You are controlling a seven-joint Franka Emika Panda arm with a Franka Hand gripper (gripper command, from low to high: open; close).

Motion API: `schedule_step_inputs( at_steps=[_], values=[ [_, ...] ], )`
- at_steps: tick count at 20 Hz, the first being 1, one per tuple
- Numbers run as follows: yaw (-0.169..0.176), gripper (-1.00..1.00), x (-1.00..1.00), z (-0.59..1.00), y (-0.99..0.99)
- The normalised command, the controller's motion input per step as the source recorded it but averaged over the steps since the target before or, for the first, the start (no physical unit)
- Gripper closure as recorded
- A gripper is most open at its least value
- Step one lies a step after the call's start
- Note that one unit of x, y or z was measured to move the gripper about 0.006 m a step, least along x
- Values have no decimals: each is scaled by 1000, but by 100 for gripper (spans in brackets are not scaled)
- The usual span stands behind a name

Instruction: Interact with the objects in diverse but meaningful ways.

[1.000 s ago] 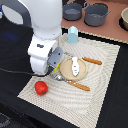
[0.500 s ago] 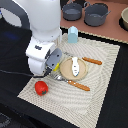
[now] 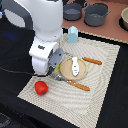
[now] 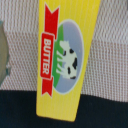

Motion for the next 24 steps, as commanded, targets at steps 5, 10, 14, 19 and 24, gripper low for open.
schedule_step_inputs(
  at_steps=[5,10,14,19,24],
  values=[
    [0,100,-262,-474,0],
    [0,100,-275,-458,0],
    [3,100,-245,-7,0],
    [6,100,-418,909,120],
    [45,100,-499,859,335]
  ],
)
